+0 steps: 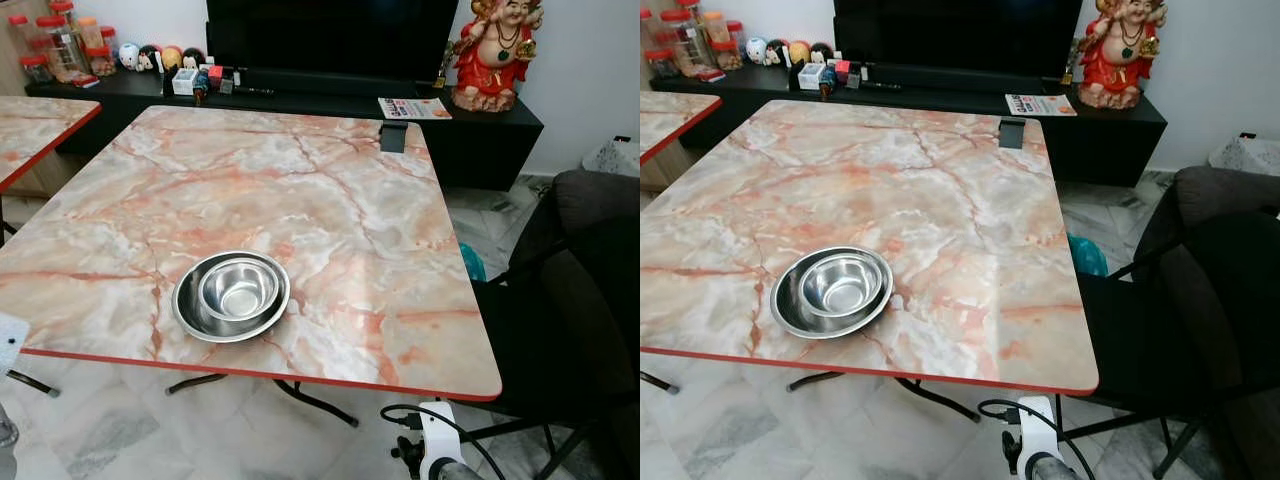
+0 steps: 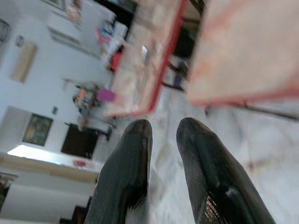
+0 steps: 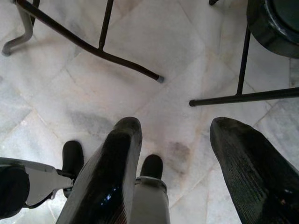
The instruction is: Setting the table
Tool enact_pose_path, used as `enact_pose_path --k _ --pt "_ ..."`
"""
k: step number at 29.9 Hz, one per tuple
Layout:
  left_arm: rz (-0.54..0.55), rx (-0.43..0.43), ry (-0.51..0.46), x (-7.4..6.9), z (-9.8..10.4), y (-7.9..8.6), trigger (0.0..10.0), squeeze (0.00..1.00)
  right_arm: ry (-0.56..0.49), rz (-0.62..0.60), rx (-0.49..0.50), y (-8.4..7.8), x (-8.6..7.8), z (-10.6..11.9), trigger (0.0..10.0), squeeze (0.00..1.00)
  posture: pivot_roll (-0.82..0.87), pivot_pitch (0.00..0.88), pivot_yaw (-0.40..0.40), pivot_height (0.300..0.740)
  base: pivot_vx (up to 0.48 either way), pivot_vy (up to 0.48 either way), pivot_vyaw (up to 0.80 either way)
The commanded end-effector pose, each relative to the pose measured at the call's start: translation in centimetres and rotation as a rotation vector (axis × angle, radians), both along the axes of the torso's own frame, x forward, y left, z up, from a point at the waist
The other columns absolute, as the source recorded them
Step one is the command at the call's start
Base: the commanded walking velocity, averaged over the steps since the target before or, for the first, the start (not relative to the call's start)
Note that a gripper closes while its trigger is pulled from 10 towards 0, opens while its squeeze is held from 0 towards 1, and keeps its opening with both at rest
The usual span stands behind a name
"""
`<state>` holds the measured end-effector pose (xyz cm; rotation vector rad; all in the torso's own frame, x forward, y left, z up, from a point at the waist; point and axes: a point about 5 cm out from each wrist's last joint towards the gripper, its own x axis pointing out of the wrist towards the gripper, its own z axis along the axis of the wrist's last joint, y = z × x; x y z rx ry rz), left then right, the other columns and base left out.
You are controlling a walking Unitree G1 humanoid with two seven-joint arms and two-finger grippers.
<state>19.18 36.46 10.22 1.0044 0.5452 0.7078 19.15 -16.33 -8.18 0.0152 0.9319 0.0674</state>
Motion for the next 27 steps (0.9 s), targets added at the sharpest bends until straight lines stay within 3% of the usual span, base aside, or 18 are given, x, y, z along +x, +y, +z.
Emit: enact_pose_path --k 1,3,7,9,10,11,14,16,17,18,19,27 --pt "0.071 -0.089 0.118 -2.1 -3.8 0.0 10.0 0.00 -0.012 -0.011 -0.001 -0.1 0.2 0.1 10.0 0.00 0.05 0.000 -0.028 0.732 0.000 0.000 0.00" --pt "0.091 -0.172 0.203 -3.2 -6.6 -0.2 10.0 0.00 -0.012 -0.013 0.000 -0.1 0.3 0.1 10.0 0.00 0.05 0.000 -0.027 0.732 0.000 0.000 0.00" --pt "0.098 -0.317 0.293 -4.1 -9.3 -1.2 10.0 0.00 -0.012 -0.015 -0.001 -0.2 0.3 0.2 10.0 0.00 0.04 0.000 -0.025 0.732 0.000 0.000 0.00" --pt "0.121 -0.547 0.303 -4.5 -11.8 -3.0 10.0 0.00 -0.012 -0.016 -0.002 -0.2 0.3 0.2 10.0 0.00 0.04 0.000 -0.027 0.732 0.000 0.000 0.00" --pt "0.120 -0.711 0.291 -4.4 -13.4 -4.7 10.0 0.00 -0.011 -0.015 -0.003 -0.3 0.4 0.2 10.0 0.00 0.04 0.000 -0.027 0.732 0.000 0.000 0.00" --pt "0.120 -0.711 0.291 -4.4 -13.4 -4.7 10.0 0.00 -0.011 -0.015 -0.003 -0.3 0.4 0.2 10.0 0.00 0.04 0.000 -0.027 0.732 0.000 0.000 0.00" --pt "0.007 -0.798 0.309 -3.1 -14.7 -7.2 10.0 0.00 -0.012 -0.017 -0.003 -0.3 0.5 0.3 10.0 0.00 0.04 0.000 -0.030 0.732 0.000 0.000 0.00" --pt "-0.043 -0.907 0.274 -2.2 -15.6 -9.4 10.0 0.00 -0.009 -0.014 -0.002 -0.3 0.5 0.3 10.0 0.00 0.03 0.000 -0.027 0.732 0.000 0.000 0.00" --pt "-0.043 -0.907 0.274 -2.2 -15.6 -9.4 10.0 0.00 -0.009 -0.014 -0.002 -0.3 0.5 0.3 10.0 0.00 0.03 0.000 -0.027 0.732 0.000 0.000 0.00" --pt "-0.098 -0.996 0.256 -1.6 -16.2 -11.5 10.0 0.00 -0.007 -0.014 -0.001 -0.3 0.5 0.3 10.0 0.00 0.02 0.000 -0.027 0.732 0.000 0.000 0.00" --pt "-0.121 -1.013 0.254 -1.4 -16.5 -12.3 10.0 0.00 -0.007 -0.015 0.000 -0.3 0.5 0.3 10.0 0.00 0.02 0.000 -0.027 0.732 0.000 0.000 0.00" --pt "-0.146 -1.175 0.183 -0.4 -17.5 -16.0 10.0 0.00 -0.007 -0.031 0.001 -0.6 0.5 0.3 10.0 0.00 -0.01 0.000 -0.020 0.732 0.000 0.000 0.00"
